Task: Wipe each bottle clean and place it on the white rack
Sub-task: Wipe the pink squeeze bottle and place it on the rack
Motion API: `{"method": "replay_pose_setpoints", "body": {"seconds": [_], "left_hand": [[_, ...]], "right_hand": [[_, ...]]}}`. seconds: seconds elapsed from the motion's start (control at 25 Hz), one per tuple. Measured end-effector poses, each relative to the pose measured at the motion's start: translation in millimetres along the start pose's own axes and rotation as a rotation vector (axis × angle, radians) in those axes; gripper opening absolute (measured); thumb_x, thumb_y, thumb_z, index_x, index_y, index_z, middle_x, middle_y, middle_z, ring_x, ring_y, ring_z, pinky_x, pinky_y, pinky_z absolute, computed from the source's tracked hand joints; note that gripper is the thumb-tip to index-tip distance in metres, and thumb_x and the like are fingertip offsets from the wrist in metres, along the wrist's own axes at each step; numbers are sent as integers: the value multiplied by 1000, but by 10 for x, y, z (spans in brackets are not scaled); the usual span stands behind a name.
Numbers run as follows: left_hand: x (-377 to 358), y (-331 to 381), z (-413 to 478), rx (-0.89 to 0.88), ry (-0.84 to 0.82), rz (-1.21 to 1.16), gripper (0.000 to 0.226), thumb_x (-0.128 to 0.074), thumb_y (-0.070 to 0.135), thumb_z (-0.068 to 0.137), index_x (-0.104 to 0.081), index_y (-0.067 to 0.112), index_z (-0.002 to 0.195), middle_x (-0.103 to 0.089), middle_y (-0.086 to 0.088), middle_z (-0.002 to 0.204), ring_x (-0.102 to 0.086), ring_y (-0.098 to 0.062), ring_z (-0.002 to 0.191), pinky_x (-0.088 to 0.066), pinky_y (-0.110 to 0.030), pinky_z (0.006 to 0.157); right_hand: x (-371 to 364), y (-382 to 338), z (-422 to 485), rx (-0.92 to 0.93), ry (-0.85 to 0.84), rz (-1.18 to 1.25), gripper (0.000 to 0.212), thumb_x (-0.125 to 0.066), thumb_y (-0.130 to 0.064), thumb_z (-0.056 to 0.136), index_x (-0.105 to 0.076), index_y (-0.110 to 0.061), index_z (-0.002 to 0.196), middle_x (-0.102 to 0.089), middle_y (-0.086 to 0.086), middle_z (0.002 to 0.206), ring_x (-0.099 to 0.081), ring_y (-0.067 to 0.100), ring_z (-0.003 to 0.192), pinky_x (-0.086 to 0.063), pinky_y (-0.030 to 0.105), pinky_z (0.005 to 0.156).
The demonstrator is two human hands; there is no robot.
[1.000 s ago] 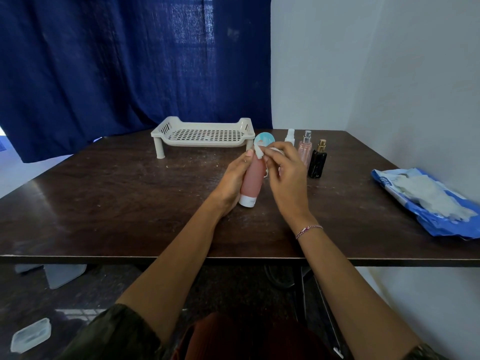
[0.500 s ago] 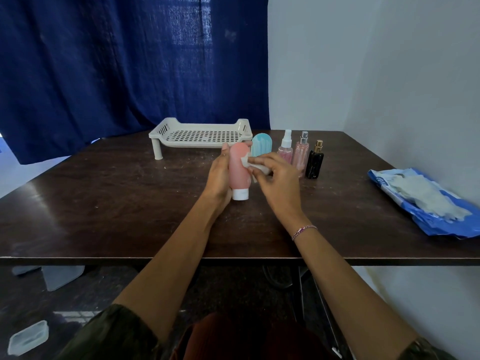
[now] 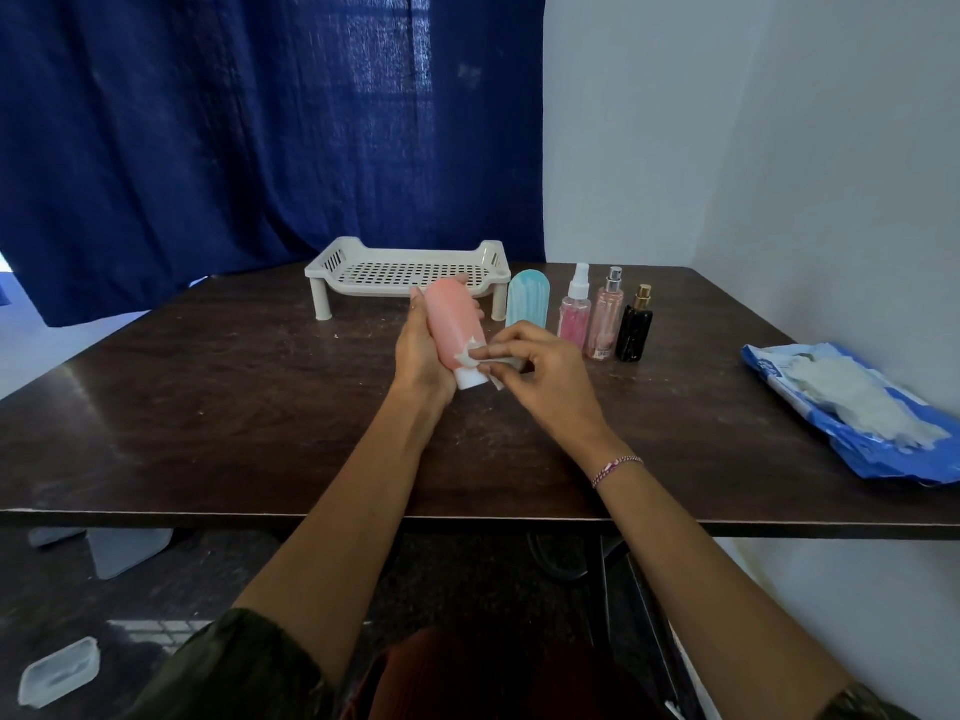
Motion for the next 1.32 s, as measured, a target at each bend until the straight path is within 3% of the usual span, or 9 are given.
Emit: {"method": "replay_pose_setpoints", "body": {"seconds": [0.16,0.28,0.48,0.6,0.76,0.96,1.08,1.2,1.32], "left_hand": [[-83,-63,-59,90,-57,51,56,-34,49,97,-50,7,129,-65,-13,99,-67,-20,79,-57,-34,62],[-173,-115,-102,147,-119,123,51,-33,47,98,-56,9,122,-66,-13,104,-65,-22,88,-56,-39,75],[-223,-170,-161,193,-155,278,41,-35,52,96,-57,19,109,-64,-11,104,-62,-22,91,-52,-38,78],[-222,-155,-162,170,-144,324,50,-29,56,94,-55,18,115,-63,-14,110,-63,-23,94,-53,-38,78],[-260,-63,-189,89,-170,253,43,-32,49,97,-62,18,98,-68,-8,93,-66,-17,81,-57,-33,69],[-58,49,-69,43,13,31,51,-41,51,93,-54,13,125,-56,-13,103,-60,-24,85,-56,-41,66],[-13,43,-58,67,61,-35,48,-47,50,91,-52,14,123,-55,-13,105,-58,-22,85,-53,-36,59],[-51,-25,-61,153,-20,-7,58,-51,51,88,-47,14,132,-57,-13,103,-63,-23,81,-56,-39,60],[-169,-62,-124,182,-158,46,43,-44,47,94,-59,12,116,-66,-13,99,-68,-21,80,-58,-36,63]], "right_hand": [[68,17,16,-13,52,-28,21,-69,-6,79,-71,-8,100,-63,-4,95,-55,-1,90,-44,6,84],[153,54,25,-56,160,-25,20,-68,-6,80,-70,-6,100,-62,-3,97,-53,-2,92,-43,5,84],[264,105,11,-117,325,-58,23,-69,-8,80,-70,-8,102,-61,-1,101,-50,-2,97,-49,13,85],[253,97,9,-118,325,-58,22,-69,-8,80,-70,-8,102,-57,-4,101,-48,-2,97,-49,14,84],[201,67,6,-87,250,-42,22,-72,-11,77,-71,-12,99,-60,-11,95,-55,3,94,-49,18,85],[76,49,3,-85,77,64,22,-76,-16,74,-72,-14,96,-65,-12,89,-59,6,88,-50,21,80],[42,37,-3,-75,32,129,22,-75,-13,74,-72,-12,96,-68,-6,90,-62,4,86,-51,16,77],[104,26,0,-60,113,137,21,-73,-11,76,-72,-10,97,-67,-5,91,-61,4,86,-49,13,78],[178,47,1,-74,198,135,21,-72,-12,77,-69,-16,98,-65,-7,91,-60,3,87,-49,14,79]]}}
Point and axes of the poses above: each hand's wrist, its own z-axis towards the middle knuckle, its own x-axis out of the back of the hand, y = z × x, the point moved 6 cm from there along z, towards the middle knuckle
